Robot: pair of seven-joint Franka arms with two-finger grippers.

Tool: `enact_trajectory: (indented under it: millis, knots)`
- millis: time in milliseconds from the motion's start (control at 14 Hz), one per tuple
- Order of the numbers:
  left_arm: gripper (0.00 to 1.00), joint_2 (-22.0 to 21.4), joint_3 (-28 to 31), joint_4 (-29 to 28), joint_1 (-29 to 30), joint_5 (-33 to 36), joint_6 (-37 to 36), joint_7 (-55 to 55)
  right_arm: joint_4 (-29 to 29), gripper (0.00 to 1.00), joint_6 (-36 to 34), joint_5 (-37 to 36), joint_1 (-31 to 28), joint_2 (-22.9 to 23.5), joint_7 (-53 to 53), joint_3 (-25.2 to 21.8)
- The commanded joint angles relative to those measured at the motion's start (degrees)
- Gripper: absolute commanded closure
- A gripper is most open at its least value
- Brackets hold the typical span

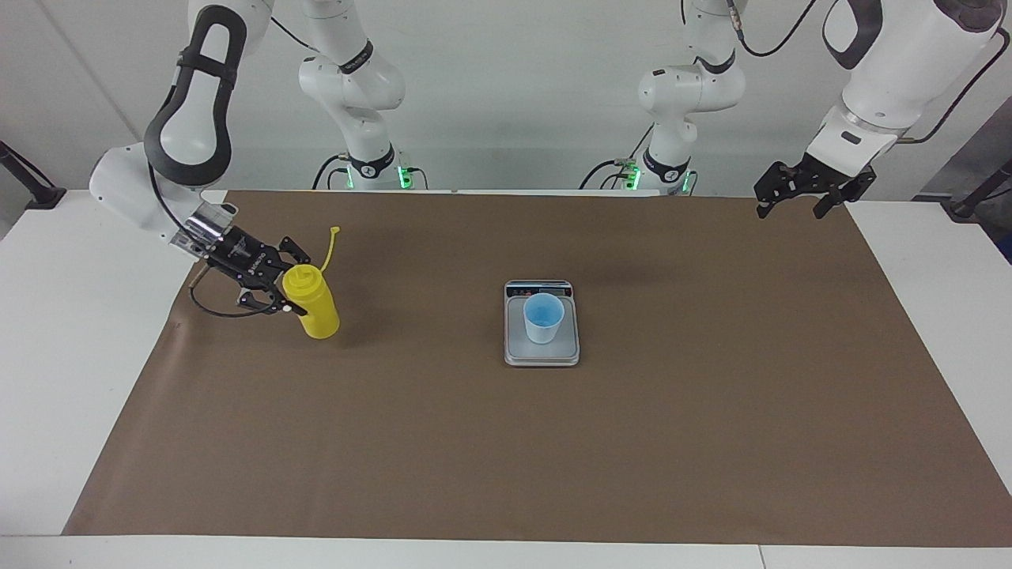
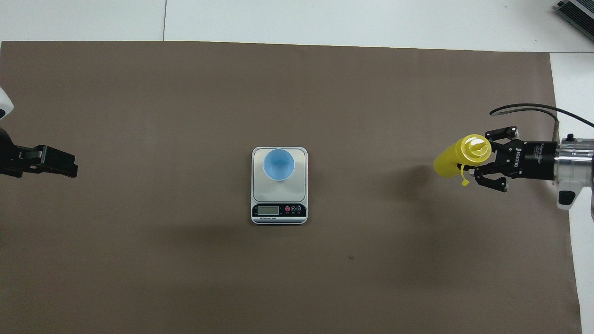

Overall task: Pour seasoning into cup on scale with both arms
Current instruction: 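Set the yellow bottle down on the table and open the right gripper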

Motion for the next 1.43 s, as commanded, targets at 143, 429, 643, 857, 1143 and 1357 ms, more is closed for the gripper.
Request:
enact_trajectory:
  millis: [143,429,643,857,1143,1357]
  knots:
    - [0.0,-1.92,0.08,-2.36,-0.15,0.3,1.37,0.61,-3.38,1.0,-0.07,2.41,-1.34,-0.53,-7.49,0.59]
    - [0.0,-2.0,-0.01,-2.27,-0.24,0.3,1.36,0.52,-3.57,1.0,-0.51,2.41,-1.34,1.31,-8.3,0.59]
    - [0.0,-1.92,-0.01,-2.27,-0.24,0.3,1.28,0.44,-4.35,1.0,-0.07,2.41,-1.16,1.31,-8.65,0.59]
    - [0.0,-2.0,-0.01,-2.27,-0.15,0.3,1.36,0.44,-4.71,1.0,0.1,2.41,-0.63,1.22,-8.92,0.5]
    - [0.0,-2.0,-0.1,-2.36,-0.15,0.3,1.37,0.52,-5.32,0.21,1.6,2.24,-0.63,1.05,-11.54,0.5]
    - [0.0,-2.0,-0.1,-2.45,-0.15,0.3,1.45,0.61,-5.32,0.13,1.51,1.63,-0.55,0.7,-12.08,0.5]
